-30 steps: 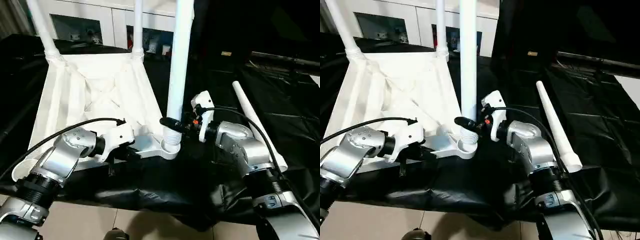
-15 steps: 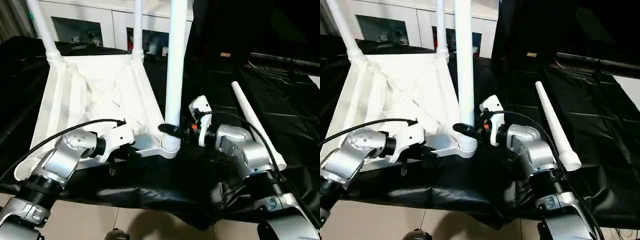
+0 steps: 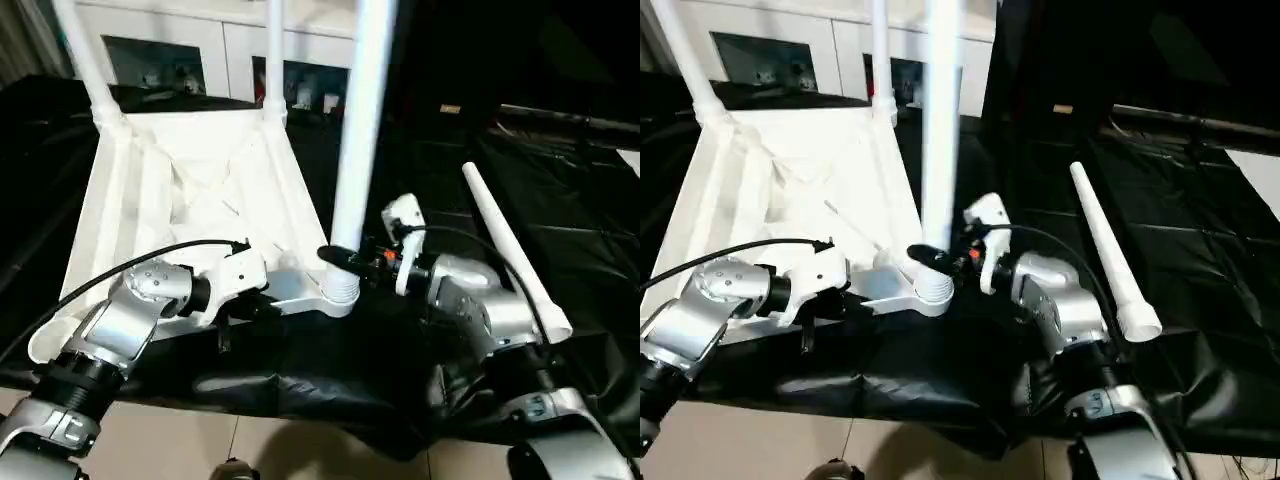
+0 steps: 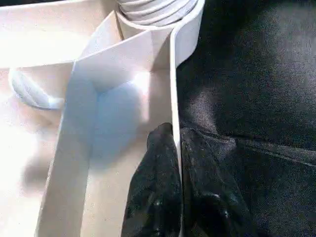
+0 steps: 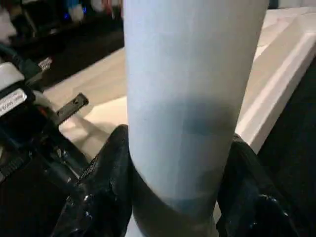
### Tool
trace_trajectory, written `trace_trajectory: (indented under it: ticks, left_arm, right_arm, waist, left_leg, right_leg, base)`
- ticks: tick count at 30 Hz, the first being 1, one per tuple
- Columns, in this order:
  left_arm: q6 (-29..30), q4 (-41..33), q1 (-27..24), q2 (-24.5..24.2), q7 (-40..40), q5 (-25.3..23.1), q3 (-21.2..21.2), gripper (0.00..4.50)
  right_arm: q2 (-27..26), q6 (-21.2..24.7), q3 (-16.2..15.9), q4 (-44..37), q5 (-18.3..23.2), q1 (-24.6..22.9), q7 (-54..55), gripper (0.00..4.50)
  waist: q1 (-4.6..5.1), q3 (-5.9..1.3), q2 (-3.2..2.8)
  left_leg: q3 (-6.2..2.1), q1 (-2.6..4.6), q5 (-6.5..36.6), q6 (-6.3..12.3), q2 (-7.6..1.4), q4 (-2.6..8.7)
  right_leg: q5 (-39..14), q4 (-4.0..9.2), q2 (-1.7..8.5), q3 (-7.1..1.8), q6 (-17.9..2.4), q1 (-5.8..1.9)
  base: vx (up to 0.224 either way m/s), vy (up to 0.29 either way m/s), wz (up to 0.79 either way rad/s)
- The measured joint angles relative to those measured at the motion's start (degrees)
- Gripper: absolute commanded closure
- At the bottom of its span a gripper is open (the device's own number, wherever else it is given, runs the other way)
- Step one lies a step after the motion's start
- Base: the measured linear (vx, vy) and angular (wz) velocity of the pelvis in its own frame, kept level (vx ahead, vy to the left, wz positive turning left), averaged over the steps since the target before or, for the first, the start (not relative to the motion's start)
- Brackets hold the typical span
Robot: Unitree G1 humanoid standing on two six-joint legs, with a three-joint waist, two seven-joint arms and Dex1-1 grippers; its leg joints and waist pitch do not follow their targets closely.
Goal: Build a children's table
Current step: Insert table leg to table base
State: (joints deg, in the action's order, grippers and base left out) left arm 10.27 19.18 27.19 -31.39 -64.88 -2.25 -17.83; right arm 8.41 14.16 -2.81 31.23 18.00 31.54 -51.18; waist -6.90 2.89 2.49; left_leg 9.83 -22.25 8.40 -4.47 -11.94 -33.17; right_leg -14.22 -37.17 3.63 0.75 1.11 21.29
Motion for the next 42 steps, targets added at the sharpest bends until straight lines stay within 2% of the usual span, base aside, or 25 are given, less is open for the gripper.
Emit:
trace_trajectory:
  ticks: [5, 16, 22, 28, 35, 42]
  left_arm:
    - [0.0, 0.5, 0.0, 0.3, 0.3, 0.0, 0.0, 4.50]
    - [-0.3, 2.0, 0.1, 2.3, 1.8, -0.1, 0.1, 4.50]
    - [-0.4, 2.1, 0.1, 2.8, 1.8, -0.1, 0.1, 4.50]
    - [-0.4, 2.2, 0.1, 2.8, 1.8, -0.1, 0.0, 4.50]
    - [-0.4, 2.1, 0.0, 2.4, 1.3, -0.1, 0.0, 4.50]
    - [-0.5, 1.8, -0.2, 1.7, 0.6, 0.0, 0.0, 4.50]
  right_arm:
    - [-0.4, -2.6, 0.4, 1.1, 0.4, -0.7, 0.0, 2.66]
    - [-2.1, -9.4, 3.5, 0.4, 2.3, -6.1, 1.4, 2.66]
    - [-2.1, -13.1, 2.5, -2.0, 1.3, -9.2, 1.9, 2.66]
    - [-1.1, -15.8, 0.3, -3.3, -1.4, -9.4, 1.4, 2.66]
    - [0.8, -15.3, -1.6, -3.4, -2.9, -8.0, -0.6, 2.66]
    - [2.9, -11.8, -3.4, -2.8, -4.2, -5.8, -4.4, 2.66]
  waist:
    - [0.02, -0.07, -0.12]
    - [0.02, -0.45, -0.90]
    - [-0.11, -0.48, -1.09]
    - [0.00, -0.51, -1.08]
    - [0.19, -0.59, -0.91]
    - [0.19, -0.79, -0.56]
  left_leg:
    - [0.00, 0.08, 0.0, 0.00, 0.03, 0.00]
    - [0.07, 0.16, 0.0, 0.02, 0.14, 0.03]
    - [0.29, 0.15, 0.0, 0.02, 0.22, 0.17]
    - [0.43, 0.16, 0.0, 0.03, 0.25, 0.21]
    - [0.42, 0.16, 0.0, 0.03, 0.25, 0.26]
    - [0.42, 0.17, 0.0, 0.03, 0.25, 0.38]
  right_leg:
    - [0.0, 0.01, 0.04, 0.00, 0.0, -0.08]
    - [0.0, 0.13, 0.29, 0.03, 0.0, -0.24]
    - [-0.1, 0.17, 0.58, 0.09, 0.1, -0.24]
    - [-0.1, 0.17, 0.69, 0.09, 0.2, -0.24]
    - [-0.2, 0.17, 0.69, 0.09, 0.3, -0.24]
    - [-0.3, 0.19, 0.69, 0.13, 0.4, -0.22]
  base:
    - [0.000, 0.000, 0.00]
    - [0.000, 0.000, 0.00]
    - [0.000, 0.000, 0.00]
    - [0.000, 0.000, 0.00]
    - [0.000, 0.000, 0.00]
    - [0.000, 0.000, 0.00]
